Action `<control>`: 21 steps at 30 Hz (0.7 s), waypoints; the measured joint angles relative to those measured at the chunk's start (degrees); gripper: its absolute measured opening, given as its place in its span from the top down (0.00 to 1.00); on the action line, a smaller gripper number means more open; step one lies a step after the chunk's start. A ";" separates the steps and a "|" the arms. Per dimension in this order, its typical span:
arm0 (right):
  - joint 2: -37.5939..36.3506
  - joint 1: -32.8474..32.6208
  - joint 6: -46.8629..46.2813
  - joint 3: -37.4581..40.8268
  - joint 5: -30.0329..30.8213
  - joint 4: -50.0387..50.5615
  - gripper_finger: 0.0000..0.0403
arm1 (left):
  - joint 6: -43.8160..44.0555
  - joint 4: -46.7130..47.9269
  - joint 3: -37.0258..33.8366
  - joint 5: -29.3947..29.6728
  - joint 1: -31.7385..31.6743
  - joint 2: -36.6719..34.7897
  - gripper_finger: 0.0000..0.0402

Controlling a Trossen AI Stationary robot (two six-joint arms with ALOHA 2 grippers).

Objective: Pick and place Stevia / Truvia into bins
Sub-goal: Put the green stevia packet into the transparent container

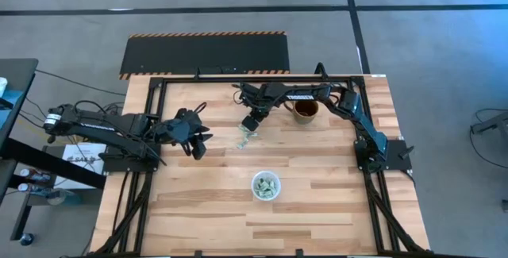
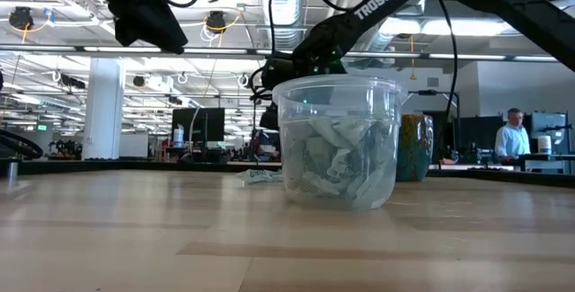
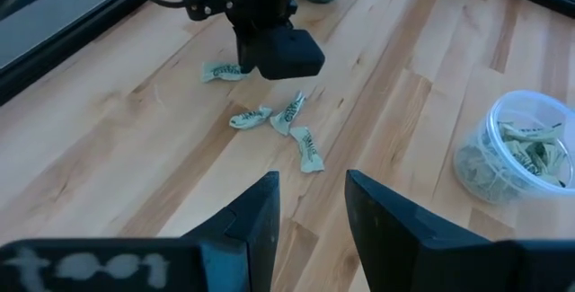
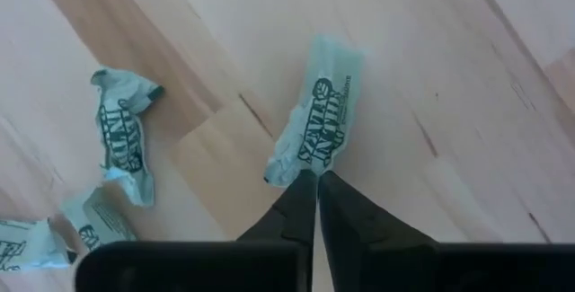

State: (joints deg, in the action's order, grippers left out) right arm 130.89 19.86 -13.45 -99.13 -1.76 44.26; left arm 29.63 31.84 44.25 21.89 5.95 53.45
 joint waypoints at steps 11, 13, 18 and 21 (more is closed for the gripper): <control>-4.24 -1.28 4.52 0.54 0.43 4.33 1.00 | 0.02 -3.29 0.00 1.42 -0.01 0.02 0.71; -6.25 -1.92 5.49 0.50 0.41 4.95 1.00 | 0.02 -3.15 0.00 1.42 0.01 0.04 0.71; -11.80 -4.62 11.17 0.45 0.40 6.29 1.00 | -0.17 -3.17 0.00 1.46 -0.01 0.09 0.71; -15.78 -7.03 16.80 0.34 0.32 9.73 1.00 | -1.31 -3.12 0.00 1.47 -0.12 0.09 0.71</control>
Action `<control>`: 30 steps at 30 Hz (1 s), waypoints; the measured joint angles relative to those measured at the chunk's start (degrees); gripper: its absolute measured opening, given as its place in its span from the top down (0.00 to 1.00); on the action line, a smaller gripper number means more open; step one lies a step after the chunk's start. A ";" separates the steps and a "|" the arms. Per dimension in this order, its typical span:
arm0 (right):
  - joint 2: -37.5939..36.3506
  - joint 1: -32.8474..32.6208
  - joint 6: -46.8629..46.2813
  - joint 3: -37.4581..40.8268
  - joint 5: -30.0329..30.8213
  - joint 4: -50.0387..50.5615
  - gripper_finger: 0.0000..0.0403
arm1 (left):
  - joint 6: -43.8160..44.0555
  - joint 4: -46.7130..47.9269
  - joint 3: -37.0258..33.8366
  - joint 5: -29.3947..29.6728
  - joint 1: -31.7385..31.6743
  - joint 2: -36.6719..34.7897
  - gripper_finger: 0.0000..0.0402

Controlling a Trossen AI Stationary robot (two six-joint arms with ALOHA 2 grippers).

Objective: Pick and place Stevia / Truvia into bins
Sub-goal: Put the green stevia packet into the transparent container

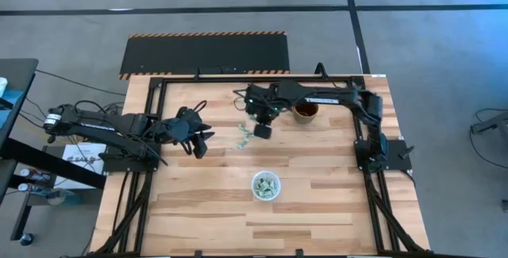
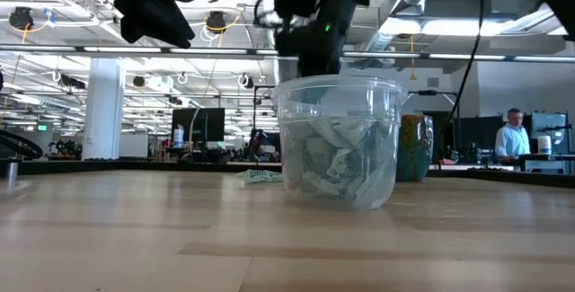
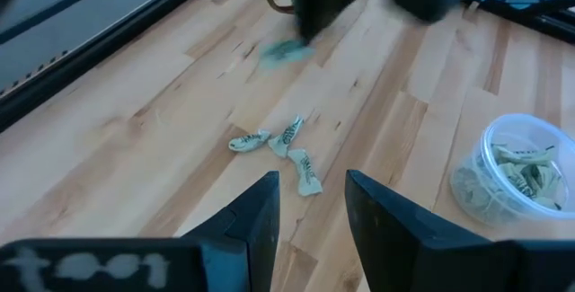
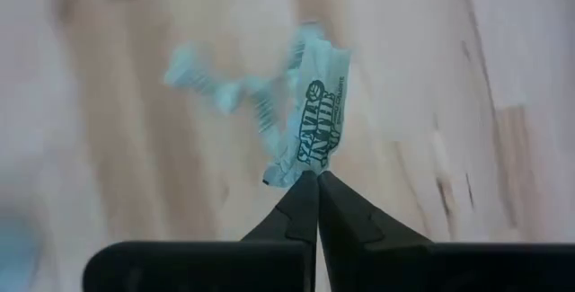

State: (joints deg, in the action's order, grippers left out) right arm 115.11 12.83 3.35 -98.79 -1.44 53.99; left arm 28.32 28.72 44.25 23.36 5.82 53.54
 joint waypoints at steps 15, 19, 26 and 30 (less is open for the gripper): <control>-11.00 -14.63 17.99 -0.10 -15.01 10.49 1.00 | -3.13 0.06 0.00 0.04 -4.79 0.00 0.71; -10.93 -18.01 15.23 -0.10 -15.02 10.44 0.99 | -3.11 0.07 0.00 -0.19 -6.04 0.00 0.71; -10.78 -21.34 14.67 -0.10 -15.23 9.94 0.96 | -3.11 0.06 0.00 -0.42 -6.82 0.00 0.71; -10.78 -21.88 14.67 -0.10 -15.43 9.84 0.92 | -3.11 0.05 0.00 -0.45 -6.82 0.00 0.71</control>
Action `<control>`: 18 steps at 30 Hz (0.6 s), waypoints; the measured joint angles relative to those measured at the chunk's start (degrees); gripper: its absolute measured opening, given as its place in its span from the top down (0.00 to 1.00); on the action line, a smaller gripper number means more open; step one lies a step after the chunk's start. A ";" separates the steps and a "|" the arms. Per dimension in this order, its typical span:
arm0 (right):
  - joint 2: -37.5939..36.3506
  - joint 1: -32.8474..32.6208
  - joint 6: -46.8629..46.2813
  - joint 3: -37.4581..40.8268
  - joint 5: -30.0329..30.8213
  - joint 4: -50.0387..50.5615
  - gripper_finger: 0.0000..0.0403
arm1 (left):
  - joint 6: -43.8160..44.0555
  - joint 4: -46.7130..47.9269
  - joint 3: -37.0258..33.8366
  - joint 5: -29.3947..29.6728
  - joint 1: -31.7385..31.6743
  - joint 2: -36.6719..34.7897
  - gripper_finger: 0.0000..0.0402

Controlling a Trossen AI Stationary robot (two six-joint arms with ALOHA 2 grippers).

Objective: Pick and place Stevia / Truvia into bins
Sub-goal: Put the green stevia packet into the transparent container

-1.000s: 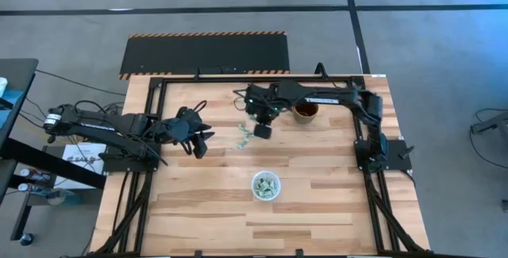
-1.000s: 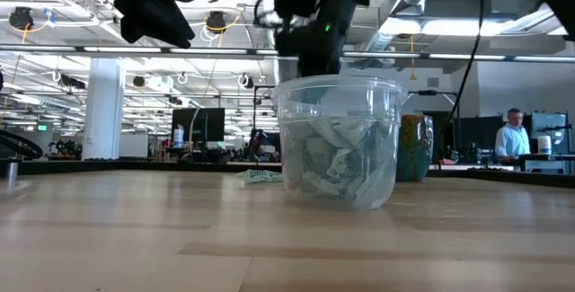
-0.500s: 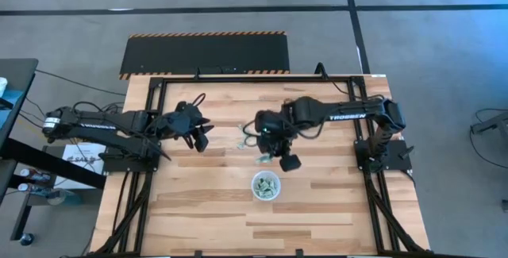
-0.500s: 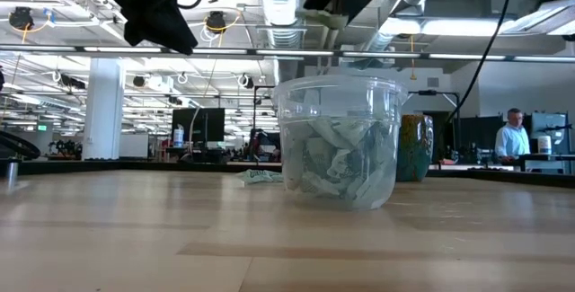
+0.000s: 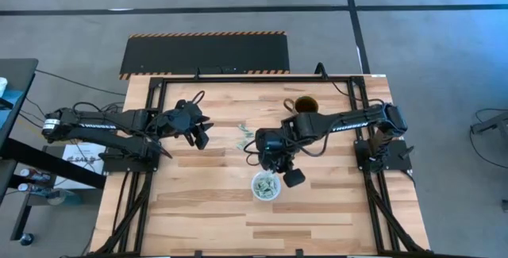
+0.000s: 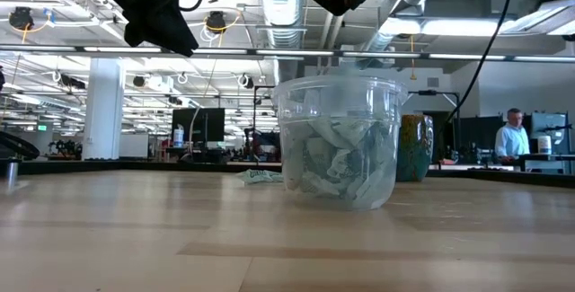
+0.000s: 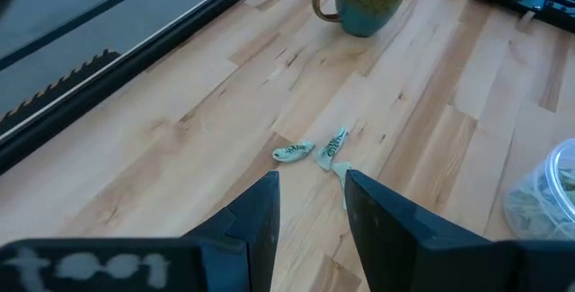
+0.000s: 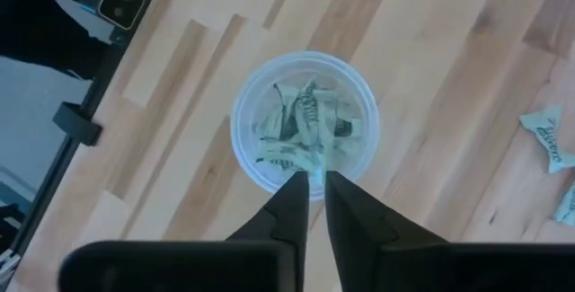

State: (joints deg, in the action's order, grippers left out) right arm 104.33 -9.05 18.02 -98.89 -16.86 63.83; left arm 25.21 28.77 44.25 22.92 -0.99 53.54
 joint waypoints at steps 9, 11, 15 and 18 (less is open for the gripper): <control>0.00 0.38 -0.66 0.00 0.53 -0.53 0.84 | 0.41 0.00 0.00 -2.06 0.00 0.00 0.71; 0.00 1.62 -2.59 0.00 0.48 -0.30 0.84 | -0.63 -0.38 0.00 -5.71 -0.28 0.59 0.71; 0.00 5.15 -2.96 -0.02 0.51 1.84 0.84 | -5.02 -3.26 0.00 -12.93 -2.47 5.15 0.71; -0.07 7.54 -2.96 -0.02 0.57 2.23 0.84 | -9.86 -8.23 0.00 -16.46 -5.03 10.91 0.71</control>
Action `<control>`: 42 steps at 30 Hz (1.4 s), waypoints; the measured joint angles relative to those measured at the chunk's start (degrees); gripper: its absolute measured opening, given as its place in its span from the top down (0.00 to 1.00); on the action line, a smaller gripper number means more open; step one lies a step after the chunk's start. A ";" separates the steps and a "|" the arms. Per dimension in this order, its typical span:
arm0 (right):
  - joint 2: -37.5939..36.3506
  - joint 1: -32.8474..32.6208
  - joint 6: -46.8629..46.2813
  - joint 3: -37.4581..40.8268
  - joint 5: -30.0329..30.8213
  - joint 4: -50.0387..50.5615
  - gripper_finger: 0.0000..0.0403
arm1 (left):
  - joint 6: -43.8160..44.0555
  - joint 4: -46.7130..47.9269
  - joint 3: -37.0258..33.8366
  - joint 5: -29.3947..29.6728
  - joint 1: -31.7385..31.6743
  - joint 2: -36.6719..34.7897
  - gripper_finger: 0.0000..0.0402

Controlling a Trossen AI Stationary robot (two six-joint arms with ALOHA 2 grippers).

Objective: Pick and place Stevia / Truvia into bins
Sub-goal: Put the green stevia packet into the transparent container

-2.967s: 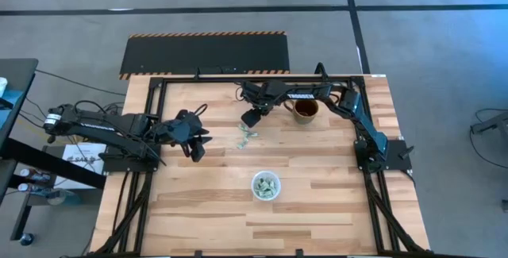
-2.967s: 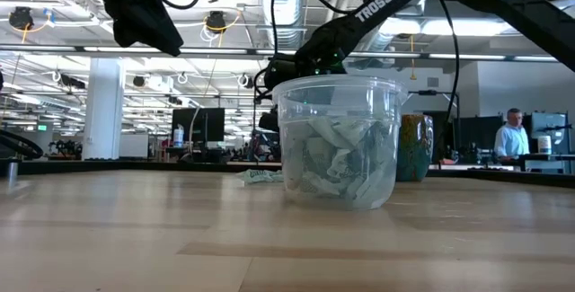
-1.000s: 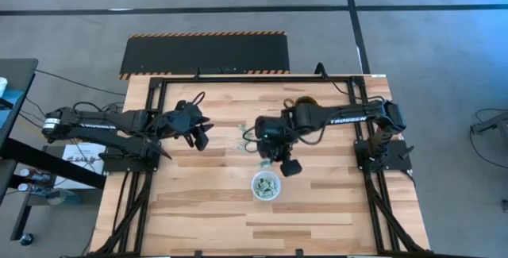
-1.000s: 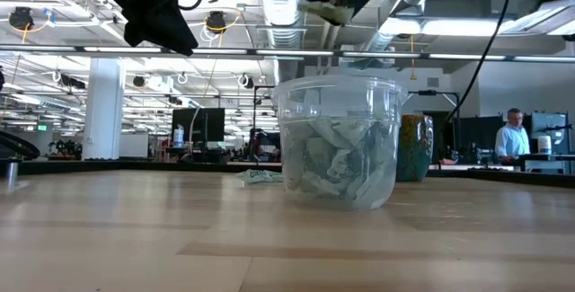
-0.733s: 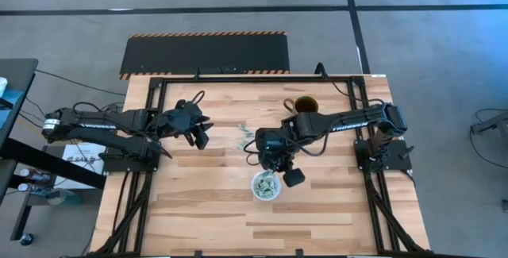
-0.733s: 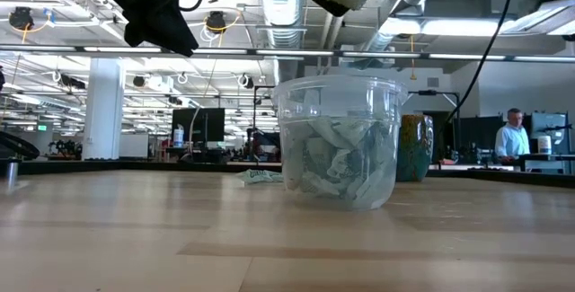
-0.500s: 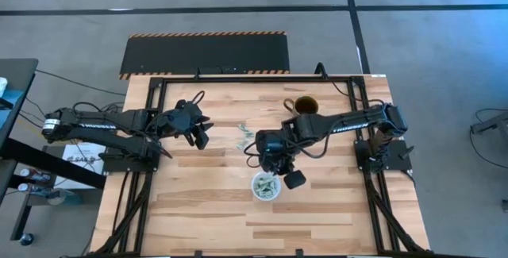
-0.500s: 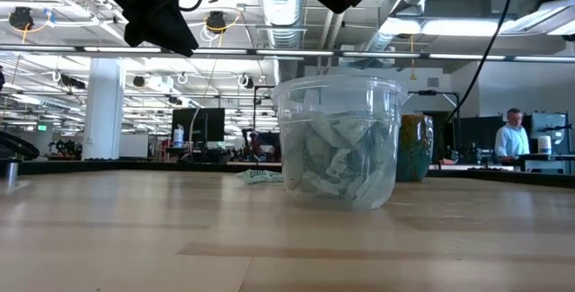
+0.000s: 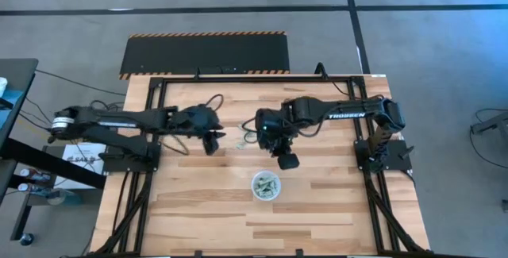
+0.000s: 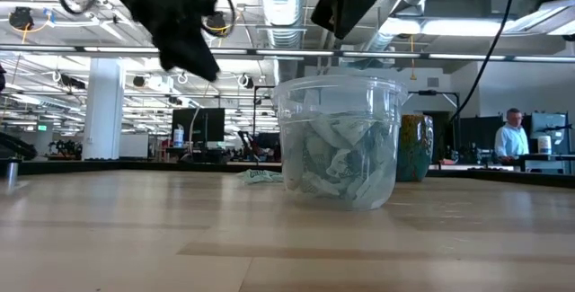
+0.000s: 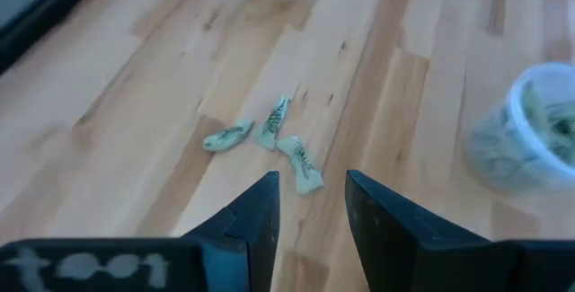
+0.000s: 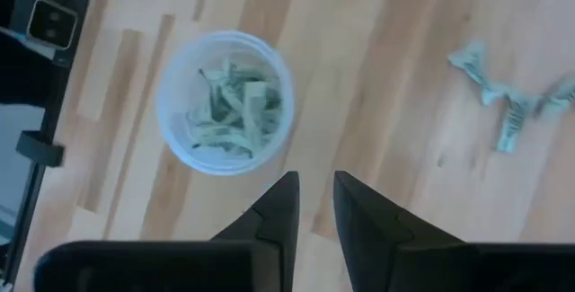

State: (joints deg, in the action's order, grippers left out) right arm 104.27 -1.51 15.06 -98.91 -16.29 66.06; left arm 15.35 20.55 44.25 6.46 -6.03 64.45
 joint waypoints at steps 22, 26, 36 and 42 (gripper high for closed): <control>-0.11 2.05 -0.11 -0.02 1.04 3.80 0.84 | -36.20 -1.28 12.52 -8.87 -13.57 31.64 0.49; -0.13 2.07 -0.10 -0.02 1.41 3.79 0.84 | -40.08 -0.13 16.21 -9.83 -13.94 34.98 0.48; -0.13 2.05 0.24 -0.02 1.41 3.32 0.84 | -41.37 4.89 19.89 -14.99 -16.75 40.23 0.48; -0.13 2.05 0.46 -0.02 1.41 2.42 0.84 | -41.04 4.16 19.89 -15.17 -17.11 40.82 0.48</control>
State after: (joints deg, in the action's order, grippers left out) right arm 104.14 0.54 15.53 -98.94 -14.88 68.48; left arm -25.70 24.71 64.14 -8.71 -23.14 105.27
